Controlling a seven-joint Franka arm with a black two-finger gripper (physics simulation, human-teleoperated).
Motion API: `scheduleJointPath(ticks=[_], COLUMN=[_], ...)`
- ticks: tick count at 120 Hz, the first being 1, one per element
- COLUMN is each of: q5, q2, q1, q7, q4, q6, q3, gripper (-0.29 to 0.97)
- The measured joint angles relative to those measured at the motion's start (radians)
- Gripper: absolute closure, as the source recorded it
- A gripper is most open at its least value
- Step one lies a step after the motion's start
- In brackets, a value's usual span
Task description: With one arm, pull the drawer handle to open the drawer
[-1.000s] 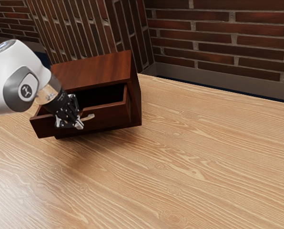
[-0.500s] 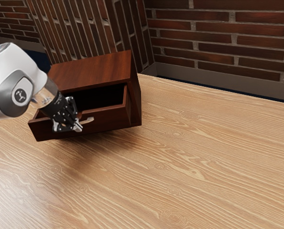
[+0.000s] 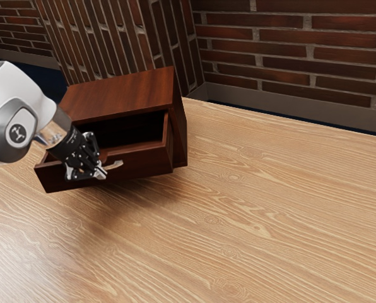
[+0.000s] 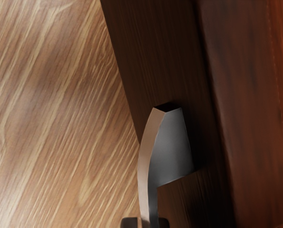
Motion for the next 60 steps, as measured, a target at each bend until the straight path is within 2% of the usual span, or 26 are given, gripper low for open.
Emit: scheduleJointPath(ticks=[16, 39, 60], q5=[0.009, 0.021, 0.025], q2=[-0.018, -0.044, -0.089], q1=[0.012, 0.022, 0.114], q7=[-0.002, -0.002, -0.003], q4=[-0.016, -0.027, -0.047], q6=[0.004, 0.012, 0.019], q3=[-0.014, -0.035, -0.145], gripper=[0.78, 0.65, 0.60])
